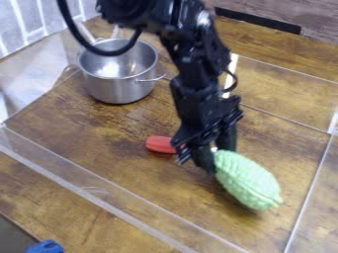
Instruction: Put the green object in the silver pot
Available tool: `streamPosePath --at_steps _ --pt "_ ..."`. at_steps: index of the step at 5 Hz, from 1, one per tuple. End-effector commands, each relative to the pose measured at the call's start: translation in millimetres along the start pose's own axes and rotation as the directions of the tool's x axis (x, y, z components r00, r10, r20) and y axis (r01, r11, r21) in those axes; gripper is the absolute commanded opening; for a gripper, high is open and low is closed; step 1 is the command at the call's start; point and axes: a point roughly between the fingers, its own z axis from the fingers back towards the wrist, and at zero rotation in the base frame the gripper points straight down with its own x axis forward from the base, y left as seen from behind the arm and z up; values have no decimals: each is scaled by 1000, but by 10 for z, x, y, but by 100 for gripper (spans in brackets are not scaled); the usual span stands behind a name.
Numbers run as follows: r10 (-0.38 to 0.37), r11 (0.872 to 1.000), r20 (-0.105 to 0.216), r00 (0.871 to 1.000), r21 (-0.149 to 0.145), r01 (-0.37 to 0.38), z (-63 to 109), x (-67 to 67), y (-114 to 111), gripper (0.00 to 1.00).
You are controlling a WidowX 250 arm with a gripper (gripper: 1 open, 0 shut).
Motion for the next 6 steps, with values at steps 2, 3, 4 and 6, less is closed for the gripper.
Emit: streamPosePath --at_steps 2,3,4,6 --pt "-116 991 -41 992 -77 113 546 -125 -179 0" --pt "-109 991 -49 993 -85 105 573 -195 -110 0" --pt "-88 991 -62 994 -108 81 568 -142 -84 0" --pt "-137 984 -85 987 -130 125 524 -141 -112 0"
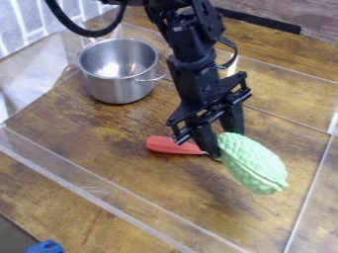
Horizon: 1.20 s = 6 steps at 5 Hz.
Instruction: Put the green object in the silver pot
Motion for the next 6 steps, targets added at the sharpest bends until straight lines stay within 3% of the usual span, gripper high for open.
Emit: streamPosePath --at_steps 1,3,5,6 --pt "-97 993 10 995 -70 98 212 -85 -182 0" --pt "-93 990 24 995 -101 95 346 -98 -161 0" --pt "-104 986 33 994 -125 108 348 -207 -109 0" --pt "-74 986 51 996 -148 81 438 -180 -142 0"
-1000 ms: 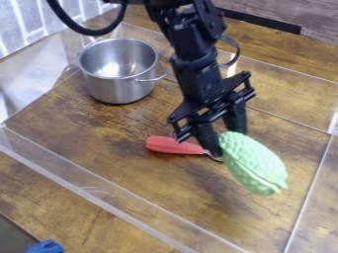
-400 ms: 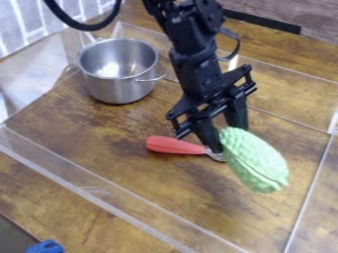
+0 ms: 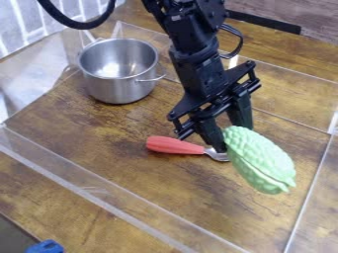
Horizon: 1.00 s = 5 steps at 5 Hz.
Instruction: Put the green object in the silver pot
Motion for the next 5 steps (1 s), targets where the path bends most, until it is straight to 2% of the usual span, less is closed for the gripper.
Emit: streamPosePath --at_steps 1,2,3,4,5 --pt "8 994 55 998 -107 -2 370 12 -173 0" --pt "-8 993 63 998 -114 15 436 82 -153 0" --pt "-26 991 84 996 -129 37 446 145 -152 0" --pt "4 988 117 993 -154 15 355 17 -170 0" --pt "-50 986 128 991 -152 70 554 243 -144 0"
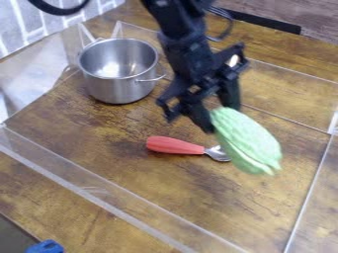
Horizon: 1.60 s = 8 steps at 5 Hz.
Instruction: Put the green object in the silver pot
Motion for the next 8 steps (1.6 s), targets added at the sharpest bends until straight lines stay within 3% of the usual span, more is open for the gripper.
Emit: streamPosePath --at_steps 1,3,5,7,8 --pt "-80 992 58 995 -93 85 496 362 -104 0" --pt "51 990 167 985 -137 -28 837 951 138 0" --pt "110 982 192 975 -175 -76 887 1593 503 0" --pt "145 975 179 973 -192 -111 914 1710 563 0" --pt "141 975 162 977 -195 -109 832 1833 533 0"
